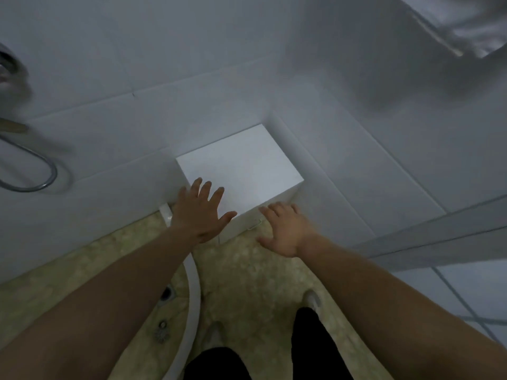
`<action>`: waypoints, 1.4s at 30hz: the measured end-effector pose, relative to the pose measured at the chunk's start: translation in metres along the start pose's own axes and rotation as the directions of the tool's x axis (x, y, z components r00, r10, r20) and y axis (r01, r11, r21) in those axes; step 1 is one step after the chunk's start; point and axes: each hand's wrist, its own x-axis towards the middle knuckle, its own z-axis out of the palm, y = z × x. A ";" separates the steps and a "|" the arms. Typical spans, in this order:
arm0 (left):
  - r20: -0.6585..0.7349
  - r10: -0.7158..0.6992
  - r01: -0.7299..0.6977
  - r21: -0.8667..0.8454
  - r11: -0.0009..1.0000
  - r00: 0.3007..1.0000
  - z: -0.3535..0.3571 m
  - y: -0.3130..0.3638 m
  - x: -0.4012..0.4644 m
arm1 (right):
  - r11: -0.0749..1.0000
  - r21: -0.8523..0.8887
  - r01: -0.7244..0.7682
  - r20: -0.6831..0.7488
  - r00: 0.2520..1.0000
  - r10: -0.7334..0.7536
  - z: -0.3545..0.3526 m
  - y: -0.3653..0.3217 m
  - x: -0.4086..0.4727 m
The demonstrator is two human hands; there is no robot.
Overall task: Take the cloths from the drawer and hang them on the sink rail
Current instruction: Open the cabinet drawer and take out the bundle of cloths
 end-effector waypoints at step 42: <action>-0.145 -0.109 0.098 -0.079 0.992 0.983 0.375 0.032 0.285 | 0.991 -0.025 0.129 -0.078 0.988 -0.131 0.401 0.165 0.299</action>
